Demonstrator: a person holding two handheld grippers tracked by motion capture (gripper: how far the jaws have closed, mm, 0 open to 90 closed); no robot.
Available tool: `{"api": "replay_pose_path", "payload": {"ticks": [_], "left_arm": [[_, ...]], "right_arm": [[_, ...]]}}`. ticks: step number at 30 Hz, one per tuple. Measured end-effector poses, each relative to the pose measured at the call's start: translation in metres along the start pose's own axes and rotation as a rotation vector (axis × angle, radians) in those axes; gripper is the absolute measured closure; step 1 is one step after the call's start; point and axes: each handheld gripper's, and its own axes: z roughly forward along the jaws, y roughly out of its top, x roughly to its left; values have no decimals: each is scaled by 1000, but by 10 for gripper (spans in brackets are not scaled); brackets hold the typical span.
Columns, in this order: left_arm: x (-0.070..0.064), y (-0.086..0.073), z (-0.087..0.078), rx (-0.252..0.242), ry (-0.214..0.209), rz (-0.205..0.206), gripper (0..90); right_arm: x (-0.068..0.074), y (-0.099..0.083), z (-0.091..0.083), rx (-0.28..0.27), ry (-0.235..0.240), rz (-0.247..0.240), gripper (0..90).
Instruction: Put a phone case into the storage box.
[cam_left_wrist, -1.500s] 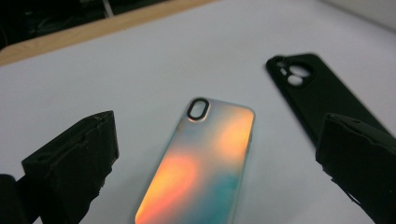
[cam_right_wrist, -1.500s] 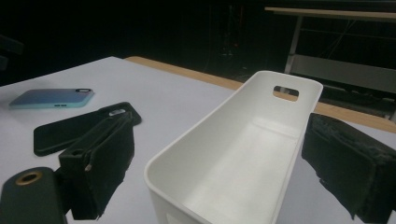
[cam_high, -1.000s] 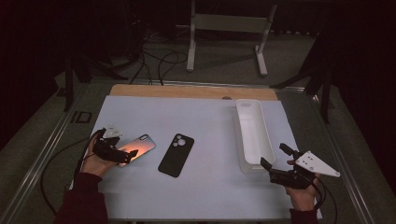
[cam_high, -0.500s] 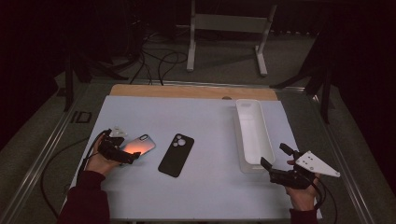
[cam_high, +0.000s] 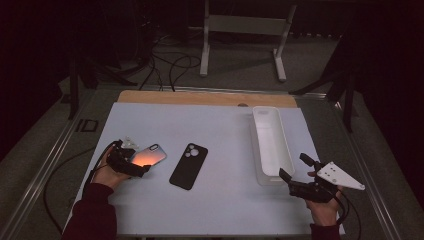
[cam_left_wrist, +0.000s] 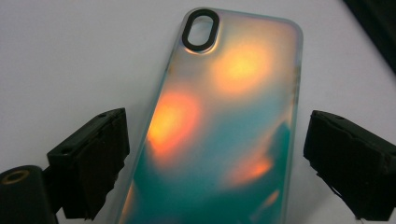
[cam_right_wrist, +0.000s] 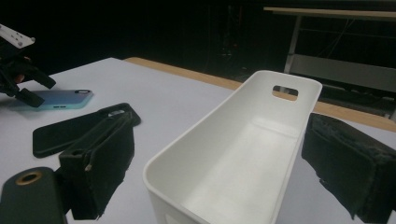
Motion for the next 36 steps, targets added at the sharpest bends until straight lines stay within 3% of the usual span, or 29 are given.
{"api": "replay_pose_path", "payload": {"ticks": [6, 10, 23, 31, 36], "left_arm": [[0, -2, 4, -1, -6, -24, 123], [-1, -3, 7, 23, 5, -3, 106], [2, -1, 8, 52, -17, -28, 121], [2, -1, 5, 36, -15, -71, 164], [-2, 2, 0, 3, -6, -71, 167]], "right_arm": [[0, 0, 0, -1, -3, 3, 90], [-1, 1, -1, -7, -4, 5, 90], [0, 1, 0, -6, -1, 5, 91], [1, 1, 1, -3, 1, 4, 90], [0, 1, 0, -12, -1, 13, 91]]}}
